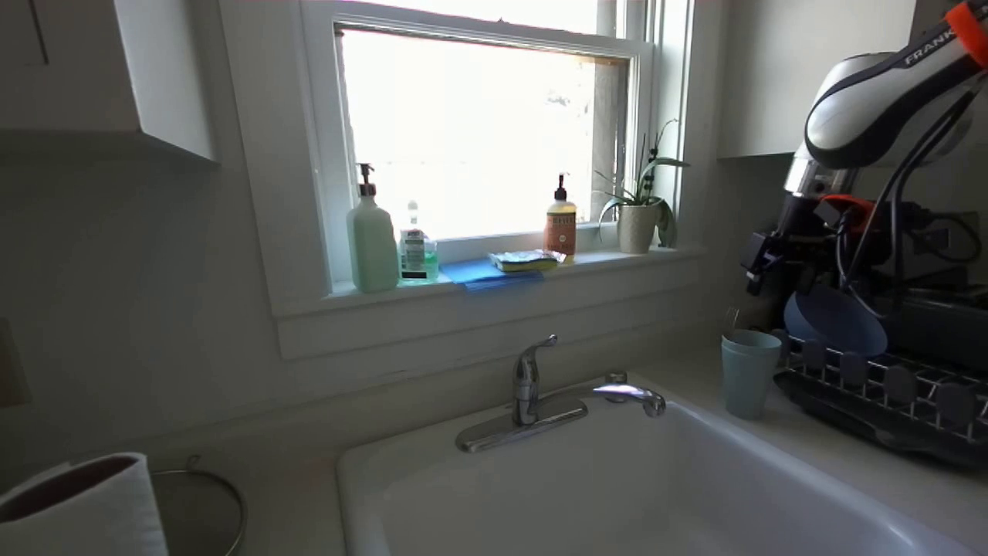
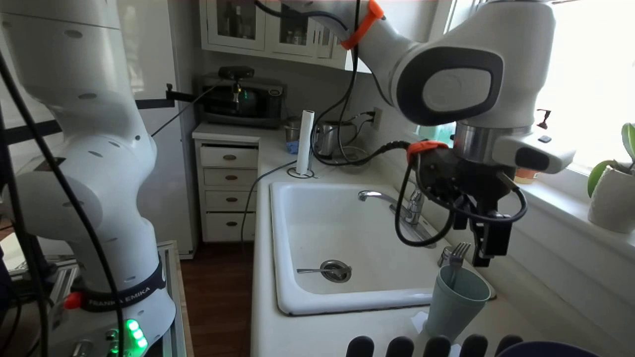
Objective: Remove the blue bowl from the dish rack, put it on the side, put the cup inside the bowl and remove the folk from the cup and put it on the sink
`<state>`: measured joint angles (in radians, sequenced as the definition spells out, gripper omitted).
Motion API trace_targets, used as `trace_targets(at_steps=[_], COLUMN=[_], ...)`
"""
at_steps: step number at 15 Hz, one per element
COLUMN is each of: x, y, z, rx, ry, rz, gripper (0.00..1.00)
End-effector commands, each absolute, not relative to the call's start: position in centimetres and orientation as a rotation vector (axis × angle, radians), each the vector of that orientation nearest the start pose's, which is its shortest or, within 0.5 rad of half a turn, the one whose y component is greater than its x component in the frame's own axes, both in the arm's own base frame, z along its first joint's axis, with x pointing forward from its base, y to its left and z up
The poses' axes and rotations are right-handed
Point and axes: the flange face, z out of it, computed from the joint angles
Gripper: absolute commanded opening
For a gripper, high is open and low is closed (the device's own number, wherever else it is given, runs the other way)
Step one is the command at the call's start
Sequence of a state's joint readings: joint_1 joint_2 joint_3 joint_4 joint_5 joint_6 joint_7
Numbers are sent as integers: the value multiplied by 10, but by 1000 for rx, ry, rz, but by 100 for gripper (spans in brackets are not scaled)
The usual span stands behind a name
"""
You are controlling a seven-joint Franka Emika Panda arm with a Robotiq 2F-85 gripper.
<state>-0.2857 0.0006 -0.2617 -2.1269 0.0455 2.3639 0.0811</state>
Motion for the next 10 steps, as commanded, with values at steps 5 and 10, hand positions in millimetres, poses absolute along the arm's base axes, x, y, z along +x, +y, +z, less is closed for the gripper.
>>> trace_targets(at_steps=[5,10], x=[503,510], y=[-338,-355], z=[400,386], rx=[-2912,-2904], ry=[1081,1119], rz=[-245,-158], gripper=[100,100])
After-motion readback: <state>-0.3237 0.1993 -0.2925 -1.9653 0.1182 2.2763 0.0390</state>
